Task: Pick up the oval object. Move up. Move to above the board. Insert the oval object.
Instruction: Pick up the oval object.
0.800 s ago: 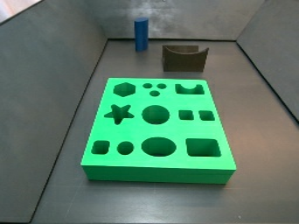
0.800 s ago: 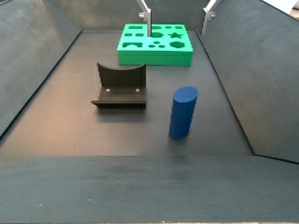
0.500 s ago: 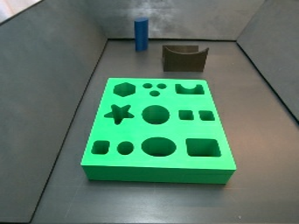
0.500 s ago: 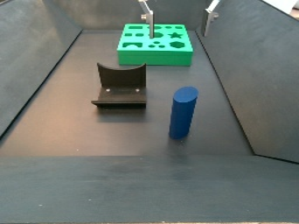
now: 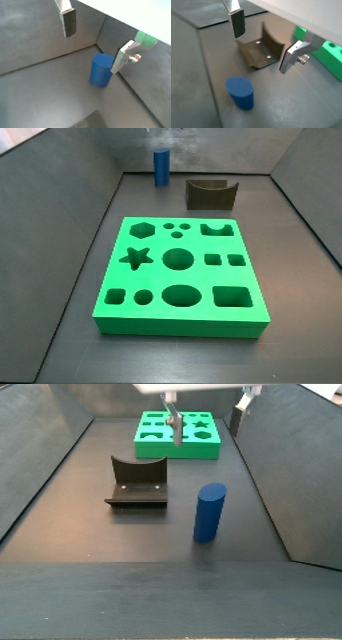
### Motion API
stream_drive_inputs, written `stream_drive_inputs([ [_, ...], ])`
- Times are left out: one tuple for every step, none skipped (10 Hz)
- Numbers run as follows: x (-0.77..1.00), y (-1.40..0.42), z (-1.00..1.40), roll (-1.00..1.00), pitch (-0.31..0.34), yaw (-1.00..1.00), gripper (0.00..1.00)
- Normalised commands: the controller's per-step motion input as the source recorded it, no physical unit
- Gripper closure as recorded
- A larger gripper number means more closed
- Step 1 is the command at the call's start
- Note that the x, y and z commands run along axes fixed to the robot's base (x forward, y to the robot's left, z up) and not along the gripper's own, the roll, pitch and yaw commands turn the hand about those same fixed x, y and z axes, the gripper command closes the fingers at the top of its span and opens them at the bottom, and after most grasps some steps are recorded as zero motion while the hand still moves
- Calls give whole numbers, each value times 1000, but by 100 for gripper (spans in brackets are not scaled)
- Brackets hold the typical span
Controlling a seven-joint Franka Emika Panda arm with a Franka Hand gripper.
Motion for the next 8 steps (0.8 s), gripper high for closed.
stream_drive_inputs([
  [-20,363,-323,0,-216,774,0],
  [-6,149,-289,0,-207,389,0],
  [0,194,-357,-20,-214,346,0],
  [0,140,-426,0,-236,343,0],
  [-6,174,-471,0,-260,320,0],
  [-60,189,-486,0,-260,303,0],
  [0,237,-491,-7,-247,337,0],
  [0,237,-500,-6,-233,363,0],
])
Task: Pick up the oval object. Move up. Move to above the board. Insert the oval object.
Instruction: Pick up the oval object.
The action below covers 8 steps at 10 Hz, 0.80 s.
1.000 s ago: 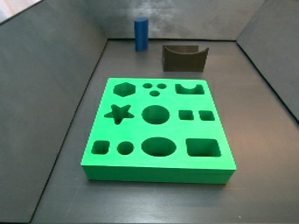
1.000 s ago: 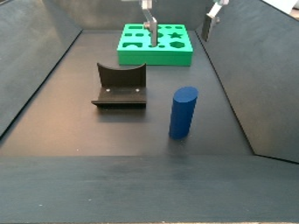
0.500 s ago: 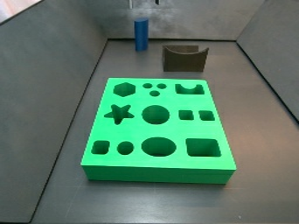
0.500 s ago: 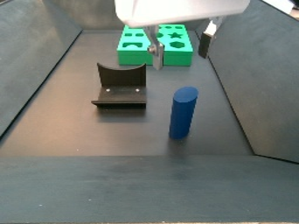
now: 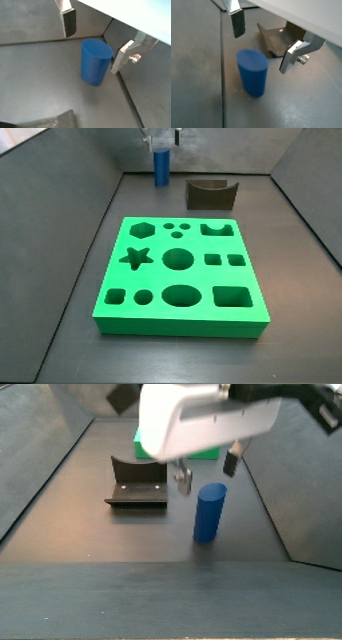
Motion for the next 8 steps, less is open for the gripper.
stream_drive_inputs([
  [0,229,-517,0,-246,354,0],
  [-31,157,-471,0,-236,334,0],
  [-74,74,-286,10,-159,254,0],
  [-66,11,-143,33,-101,166,0],
  [-69,0,0,0,-51,0,0],
  [0,0,0,-4,0,0,0],
  [-49,0,-377,0,-73,0,0],
  [0,74,-394,0,-1,40,0],
])
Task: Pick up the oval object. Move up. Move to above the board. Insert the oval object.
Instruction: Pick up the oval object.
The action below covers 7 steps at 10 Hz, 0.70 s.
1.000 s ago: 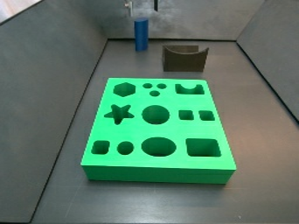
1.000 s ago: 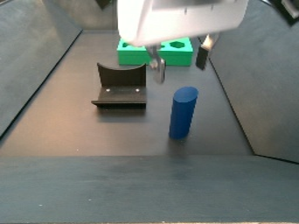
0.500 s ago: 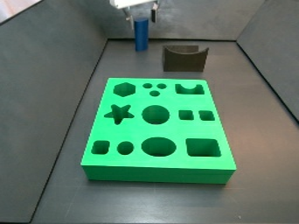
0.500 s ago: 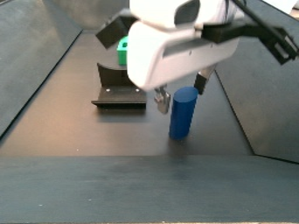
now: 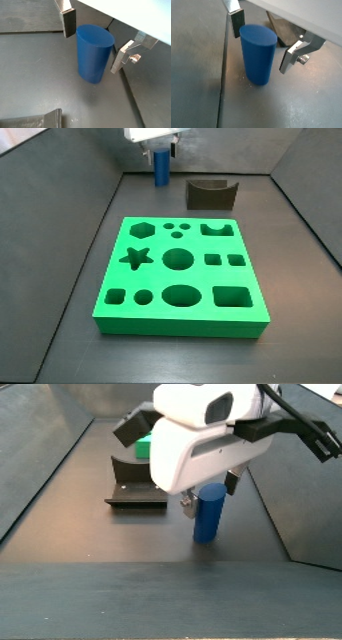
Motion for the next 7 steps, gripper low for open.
stream_drive_inputs([
  [0,0,0,10,0,0,0],
  [0,0,0,0,0,0,0],
  [0,0,0,0,0,0,100],
  [0,0,0,0,0,0,100],
  [0,0,0,0,0,0,100],
  [0,0,0,0,0,0,100],
  [0,0,0,0,0,0,100],
])
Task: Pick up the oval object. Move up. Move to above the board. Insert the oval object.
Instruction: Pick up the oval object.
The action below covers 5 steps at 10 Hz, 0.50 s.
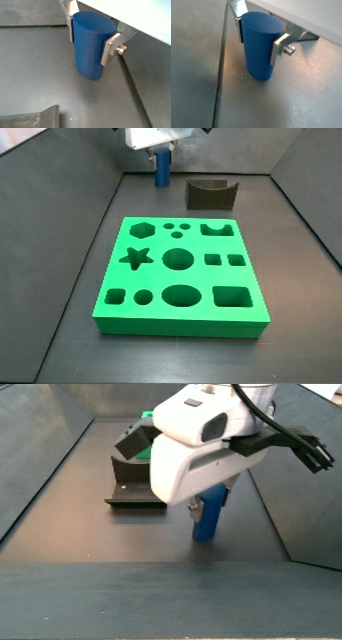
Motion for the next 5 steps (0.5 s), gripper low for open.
stream_drive_inputs([
  [0,0,0,0,0,0,100],
  [0,0,0,0,0,0,100],
  [0,0,0,0,0,0,100],
  [0,0,0,0,0,0,100],
  [0,0,0,0,0,0,100],
])
